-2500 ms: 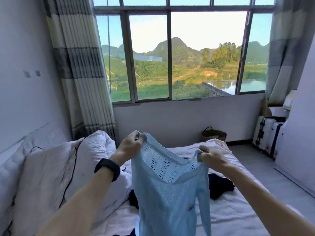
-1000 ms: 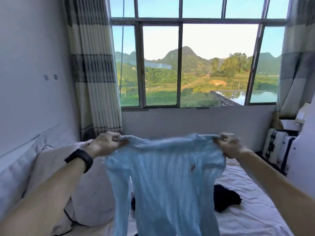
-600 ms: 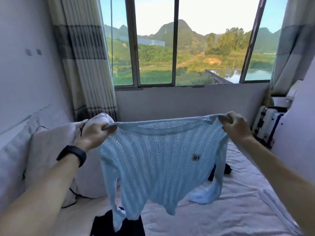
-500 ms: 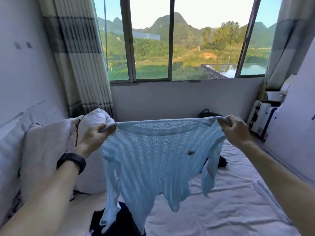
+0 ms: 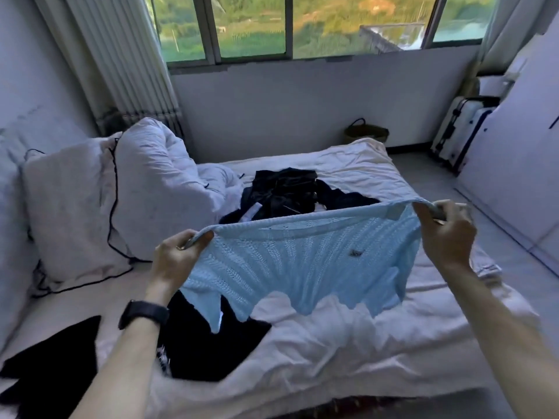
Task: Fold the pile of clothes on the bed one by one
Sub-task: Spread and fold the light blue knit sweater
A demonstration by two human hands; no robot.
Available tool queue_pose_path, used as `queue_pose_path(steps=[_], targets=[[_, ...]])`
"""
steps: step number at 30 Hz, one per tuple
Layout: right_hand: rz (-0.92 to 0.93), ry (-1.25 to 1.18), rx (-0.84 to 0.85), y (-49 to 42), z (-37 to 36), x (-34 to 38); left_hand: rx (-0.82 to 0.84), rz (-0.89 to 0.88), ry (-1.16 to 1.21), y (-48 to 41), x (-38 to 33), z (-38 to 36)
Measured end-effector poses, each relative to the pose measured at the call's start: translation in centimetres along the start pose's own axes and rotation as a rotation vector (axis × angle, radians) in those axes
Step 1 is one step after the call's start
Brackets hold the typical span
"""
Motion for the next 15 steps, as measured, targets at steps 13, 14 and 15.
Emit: queue_pose_path(steps=[13,14,15], targets=[[0.113,-0.084,-0.069,3.5,4.6,-11.6,-0.188,-0.104,-0.485,12.3,-3.1,-5.4],[0.115,-0.08,-0.046,3.0,4.1,-11.9,-0.191,-0.072,-0.469,12.1,-2.9,-5.9],[0.116,-0.072,-0.029,2.6,3.4,-12.1,-0.187,-0.025,-0.467,11.7,-2.5,-6.4]])
Point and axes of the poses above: each hand's wrist, its own y-axis away from the middle knuckle, its own z-axis out of the back of the hand, x = y × z, the point moved 6 cm from there along -y, towards the middle knuckle, and after that the axes turned 14 degrees about y, right-handed, at the moved point
